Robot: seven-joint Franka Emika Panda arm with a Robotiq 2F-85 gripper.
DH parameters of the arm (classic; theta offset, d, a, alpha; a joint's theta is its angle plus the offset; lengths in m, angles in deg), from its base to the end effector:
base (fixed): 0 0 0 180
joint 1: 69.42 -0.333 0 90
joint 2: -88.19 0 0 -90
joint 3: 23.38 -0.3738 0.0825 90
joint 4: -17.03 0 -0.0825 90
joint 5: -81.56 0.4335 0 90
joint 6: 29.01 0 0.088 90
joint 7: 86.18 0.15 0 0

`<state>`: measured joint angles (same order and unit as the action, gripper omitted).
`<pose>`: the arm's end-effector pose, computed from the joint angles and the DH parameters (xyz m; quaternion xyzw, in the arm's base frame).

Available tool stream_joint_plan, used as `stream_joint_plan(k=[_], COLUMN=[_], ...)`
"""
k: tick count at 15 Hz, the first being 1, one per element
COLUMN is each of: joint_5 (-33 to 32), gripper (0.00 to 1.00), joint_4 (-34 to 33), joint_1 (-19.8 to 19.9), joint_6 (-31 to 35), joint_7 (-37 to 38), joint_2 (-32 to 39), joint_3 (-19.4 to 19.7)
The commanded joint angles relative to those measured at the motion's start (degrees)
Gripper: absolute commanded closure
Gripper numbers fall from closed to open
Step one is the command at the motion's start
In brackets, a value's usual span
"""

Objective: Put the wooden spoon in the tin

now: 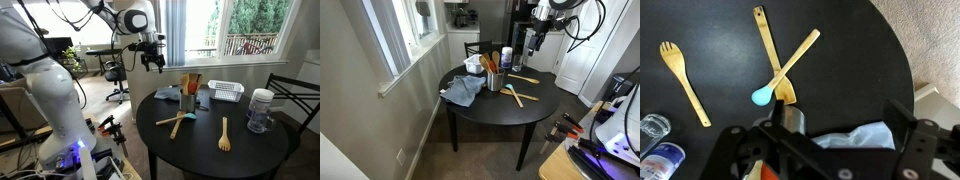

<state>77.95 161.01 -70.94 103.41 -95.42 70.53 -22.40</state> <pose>0.4669 0.0013 0.3842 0.9928 0.1053 0.0514 0.0257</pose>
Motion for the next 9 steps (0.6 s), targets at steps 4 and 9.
stream_joint_plan(k=[4,9], joint_5=[0.0,-0.6], gripper=[0.00,0.00], joint_4=[-0.1,-0.5], joint_1=[0.1,1.9], joint_6=[-0.1,2.8], joint_7=[0.0,2.4], joint_2=[0.0,4.1], joint_3=[-0.1,0.9])
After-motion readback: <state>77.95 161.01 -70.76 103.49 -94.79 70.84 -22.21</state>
